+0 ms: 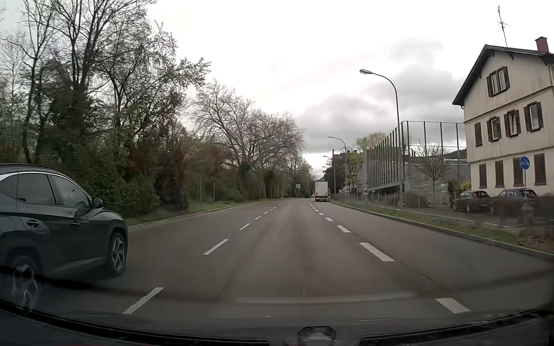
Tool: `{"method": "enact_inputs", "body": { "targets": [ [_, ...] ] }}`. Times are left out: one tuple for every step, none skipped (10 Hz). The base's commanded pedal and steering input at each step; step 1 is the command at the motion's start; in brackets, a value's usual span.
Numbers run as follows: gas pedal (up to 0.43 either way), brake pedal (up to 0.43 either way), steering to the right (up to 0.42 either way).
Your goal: Follow the waypoints while adhering to traffic rules and regulations
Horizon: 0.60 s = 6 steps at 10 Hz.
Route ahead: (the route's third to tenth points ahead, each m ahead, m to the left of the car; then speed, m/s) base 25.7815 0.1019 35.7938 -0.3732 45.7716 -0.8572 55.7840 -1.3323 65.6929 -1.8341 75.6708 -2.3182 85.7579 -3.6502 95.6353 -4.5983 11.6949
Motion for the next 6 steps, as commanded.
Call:
{"method": "enact_inputs", "body": {
  "targets": [
    [0.118, 0.000, 0.002],
    [0.118, 0.000, 0.002],
    [0.130, 0.000, 0.002],
    [0.130, 0.000, 0.002],
    [0.138, 0.000, 0.002],
    [0.138, 0.000, 0.002]
  ]
}}
